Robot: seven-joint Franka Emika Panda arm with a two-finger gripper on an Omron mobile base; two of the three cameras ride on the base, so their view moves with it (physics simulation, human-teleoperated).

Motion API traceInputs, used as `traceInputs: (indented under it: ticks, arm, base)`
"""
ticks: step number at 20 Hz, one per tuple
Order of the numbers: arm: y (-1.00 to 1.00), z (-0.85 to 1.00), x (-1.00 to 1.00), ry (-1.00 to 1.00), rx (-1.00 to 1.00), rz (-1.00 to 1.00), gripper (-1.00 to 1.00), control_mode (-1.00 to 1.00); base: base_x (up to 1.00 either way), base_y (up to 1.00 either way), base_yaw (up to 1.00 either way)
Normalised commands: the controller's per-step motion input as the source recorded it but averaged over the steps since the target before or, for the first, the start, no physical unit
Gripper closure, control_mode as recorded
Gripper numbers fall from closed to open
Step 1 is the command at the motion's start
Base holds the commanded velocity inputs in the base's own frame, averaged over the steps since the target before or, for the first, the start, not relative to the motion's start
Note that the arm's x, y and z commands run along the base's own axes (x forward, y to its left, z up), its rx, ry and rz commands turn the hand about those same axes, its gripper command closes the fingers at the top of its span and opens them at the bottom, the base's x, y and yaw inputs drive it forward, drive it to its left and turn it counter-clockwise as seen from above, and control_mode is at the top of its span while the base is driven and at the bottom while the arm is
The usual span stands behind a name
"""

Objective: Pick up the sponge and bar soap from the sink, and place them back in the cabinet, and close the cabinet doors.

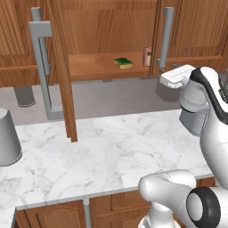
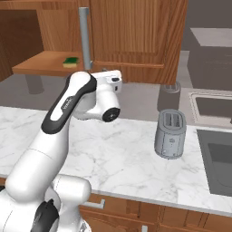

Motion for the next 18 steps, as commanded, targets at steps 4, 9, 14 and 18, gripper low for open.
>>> traceInputs:
  ticks: [4, 9, 14, 18]
  arm:
    - [0.03, 0.02, 0.22, 0.02, 0.0, -0.08, -1.0, -1.0]
    - [0.01, 0.09, 0.14, 0.05, 0.0, -0.06, -1.0, -1.0]
    - [0.0, 0.02, -0.1, 0.0, 0.0, -0.02, -1.0, -1.0]
    - [0.0, 0.06, -0.49, 0.0, 0.0, -0.01, -1.0, -1.0]
  base:
    - [0.0, 0.0, 0.0]
    - [0.0, 0.0, 0.0]
    - [0.0, 0.0, 0.0]
    - [0.0, 0.0, 0.0]
